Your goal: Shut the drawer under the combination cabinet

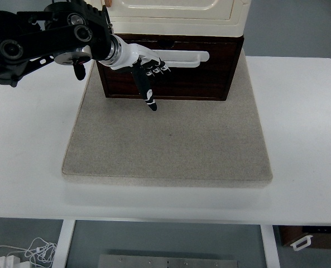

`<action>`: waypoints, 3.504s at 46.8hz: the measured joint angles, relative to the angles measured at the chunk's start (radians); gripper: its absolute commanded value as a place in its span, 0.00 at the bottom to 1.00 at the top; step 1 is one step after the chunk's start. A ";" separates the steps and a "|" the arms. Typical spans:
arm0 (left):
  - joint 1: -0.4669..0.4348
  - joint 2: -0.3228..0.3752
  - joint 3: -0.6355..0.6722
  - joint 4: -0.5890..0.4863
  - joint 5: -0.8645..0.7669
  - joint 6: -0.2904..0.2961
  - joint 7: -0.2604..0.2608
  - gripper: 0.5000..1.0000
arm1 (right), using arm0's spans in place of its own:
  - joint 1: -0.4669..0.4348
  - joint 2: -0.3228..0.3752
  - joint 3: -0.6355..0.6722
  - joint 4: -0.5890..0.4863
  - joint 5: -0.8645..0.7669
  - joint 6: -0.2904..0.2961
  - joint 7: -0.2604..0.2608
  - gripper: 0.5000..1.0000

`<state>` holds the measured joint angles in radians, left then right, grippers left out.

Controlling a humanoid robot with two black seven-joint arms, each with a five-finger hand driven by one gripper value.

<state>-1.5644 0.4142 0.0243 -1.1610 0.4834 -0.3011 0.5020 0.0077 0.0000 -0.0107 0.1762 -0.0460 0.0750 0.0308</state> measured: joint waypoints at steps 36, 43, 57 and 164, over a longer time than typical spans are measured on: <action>0.215 -0.027 -0.700 -0.071 -0.016 -0.233 -0.052 1.00 | 0.000 0.000 0.000 0.000 0.000 0.000 0.000 0.90; 0.273 -0.078 -0.940 -0.074 -0.029 -0.238 -0.068 1.00 | 0.000 0.000 0.000 0.000 0.000 0.001 0.000 0.90; 0.277 -0.091 -1.253 -0.071 -0.145 -0.231 -0.091 1.00 | 0.000 0.000 0.000 0.000 0.000 0.000 0.000 0.90; 0.480 -0.129 -1.331 0.849 -0.167 0.054 -0.416 1.00 | -0.007 0.000 0.009 0.000 0.009 0.002 0.000 0.90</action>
<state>-1.0844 0.2848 -1.3070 -0.3118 0.3164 -0.2473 0.0855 0.0012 0.0000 -0.0020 0.1763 -0.0365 0.0767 0.0306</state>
